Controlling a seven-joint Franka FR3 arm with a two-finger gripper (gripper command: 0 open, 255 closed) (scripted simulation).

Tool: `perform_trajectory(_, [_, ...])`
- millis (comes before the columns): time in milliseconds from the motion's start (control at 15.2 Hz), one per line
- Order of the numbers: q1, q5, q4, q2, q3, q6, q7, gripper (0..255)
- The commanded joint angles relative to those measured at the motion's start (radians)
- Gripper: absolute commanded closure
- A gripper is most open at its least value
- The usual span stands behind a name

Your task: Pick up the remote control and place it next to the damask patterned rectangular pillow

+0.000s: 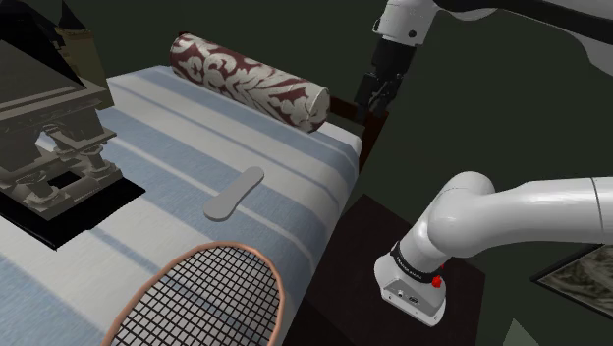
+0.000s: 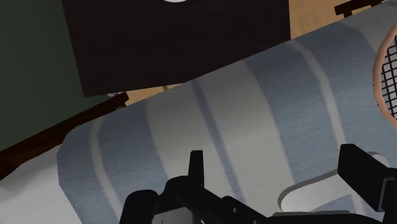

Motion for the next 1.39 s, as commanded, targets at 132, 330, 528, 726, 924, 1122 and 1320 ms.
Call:
perform_trajectory(132, [-0.012, 0.041, -0.041, -0.005, 0.058, 0.049, 0.106, 0])
perform_trajectory(330, [-0.028, 0.102, -0.087, 0.006, 0.147, 0.129, 0.262, 0])
perform_trajectory(528, [-0.045, 0.158, -0.114, 0.04, 0.239, 0.215, 0.417, 0])
perform_trajectory(726, [-0.067, 0.202, -0.123, 0.098, 0.332, 0.307, 0.57, 0])
perform_trajectory(924, [-0.099, 0.232, -0.114, 0.177, 0.426, 0.402, 0.725, 0])
perform_trajectory(1122, [-0.142, 0.239, -0.088, 0.275, 0.521, 0.497, 0.883, 0])
perform_trajectory(1320, [-0.199, 0.216, -0.047, 0.39, 0.617, 0.589, 1.051, 0])
